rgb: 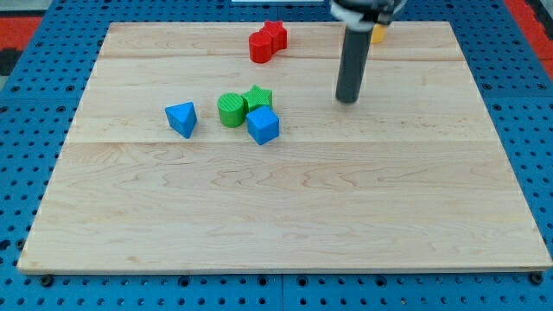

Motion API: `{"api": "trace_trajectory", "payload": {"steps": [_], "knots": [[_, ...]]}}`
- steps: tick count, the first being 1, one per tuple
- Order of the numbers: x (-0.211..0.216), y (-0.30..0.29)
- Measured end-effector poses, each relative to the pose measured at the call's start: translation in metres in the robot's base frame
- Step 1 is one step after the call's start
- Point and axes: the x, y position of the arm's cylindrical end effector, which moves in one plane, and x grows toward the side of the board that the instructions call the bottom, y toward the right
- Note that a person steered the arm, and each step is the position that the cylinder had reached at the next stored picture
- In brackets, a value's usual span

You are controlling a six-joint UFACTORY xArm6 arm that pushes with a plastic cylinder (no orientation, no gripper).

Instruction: Move the red blocks below the yellow blocks

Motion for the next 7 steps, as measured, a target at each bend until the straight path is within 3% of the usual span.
{"api": "trace_trajectory", "payload": {"steps": [1,2,3,4,5,7], "knots": [[-0.044,-0.059],[-0.042,-0.155],[-0.062,-0.2],[-0.099,-0.2],[-0.12,-0.164],[-0.131,-0.044]]}}
